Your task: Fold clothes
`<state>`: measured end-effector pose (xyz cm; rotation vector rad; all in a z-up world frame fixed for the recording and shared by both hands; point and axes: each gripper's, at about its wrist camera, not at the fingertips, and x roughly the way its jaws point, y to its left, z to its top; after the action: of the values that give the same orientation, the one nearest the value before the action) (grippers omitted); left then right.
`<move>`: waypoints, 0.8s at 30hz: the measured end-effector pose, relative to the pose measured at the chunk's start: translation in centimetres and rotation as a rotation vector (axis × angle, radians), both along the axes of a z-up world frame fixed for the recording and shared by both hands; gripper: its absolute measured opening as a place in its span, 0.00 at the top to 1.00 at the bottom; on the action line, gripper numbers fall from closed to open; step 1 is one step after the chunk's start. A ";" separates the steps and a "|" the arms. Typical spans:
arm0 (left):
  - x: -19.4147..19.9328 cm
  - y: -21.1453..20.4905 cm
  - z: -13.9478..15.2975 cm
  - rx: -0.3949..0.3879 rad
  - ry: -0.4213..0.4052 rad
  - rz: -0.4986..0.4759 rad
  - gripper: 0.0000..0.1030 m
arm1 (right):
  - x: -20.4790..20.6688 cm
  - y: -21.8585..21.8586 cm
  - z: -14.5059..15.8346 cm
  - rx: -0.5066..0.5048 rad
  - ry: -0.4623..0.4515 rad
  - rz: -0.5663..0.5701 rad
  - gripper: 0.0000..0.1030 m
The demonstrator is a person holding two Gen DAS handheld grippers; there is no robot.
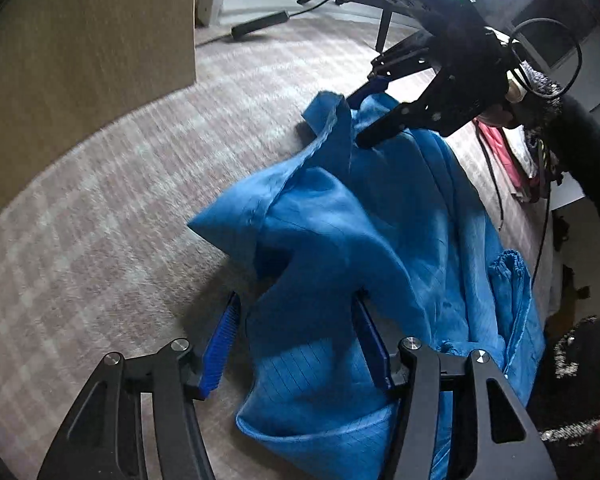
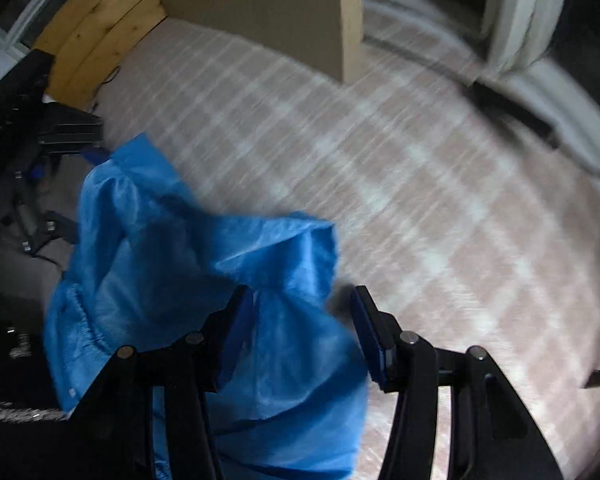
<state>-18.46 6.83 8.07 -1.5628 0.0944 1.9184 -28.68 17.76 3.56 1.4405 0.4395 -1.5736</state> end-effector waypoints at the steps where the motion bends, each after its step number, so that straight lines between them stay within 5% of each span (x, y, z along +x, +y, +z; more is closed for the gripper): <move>1: 0.0 -0.1 -0.1 0.013 -0.004 0.007 0.49 | -0.1 0.1 -0.1 -0.021 -0.008 -0.004 0.51; 2: 0.0 -0.1 -0.2 0.025 -0.007 0.015 0.54 | -0.2 0.2 -0.3 -0.037 -0.028 -0.023 0.57; 5: 0.9 -0.4 0.6 0.020 0.036 0.053 0.96 | 0.8 0.7 -0.2 -0.065 0.006 -0.051 0.91; 13: 4.6 -1.8 4.8 -0.007 0.217 0.203 0.99 | 6.3 5.3 7.8 -0.319 0.306 -0.216 0.96; 16: 3.3 -1.5 3.1 -0.083 0.223 0.254 0.99 | 5.8 4.1 5.5 -0.193 0.416 -0.251 0.95; 19: 2.1 -1.3 1.3 -0.126 0.197 0.279 1.00 | 3.7 2.2 2.1 0.004 0.386 -0.259 0.91; 21: 2.2 -1.2 1.5 -0.111 0.193 0.268 1.00 | 4.0 2.4 2.6 0.038 0.383 -0.278 0.86; 23: 2.2 -1.2 1.6 -0.097 0.189 0.256 0.98 | 5.1 2.5 4.5 0.018 0.445 -0.289 0.68; 24: 2.2 -1.2 1.6 -0.089 0.187 0.250 0.97 | 5.0 1.9 4.1 0.005 0.418 -0.273 0.48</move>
<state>-16.22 5.67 9.71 -1.5077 0.0675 2.2827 -23.67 19.63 7.68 1.2091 0.5027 -2.1081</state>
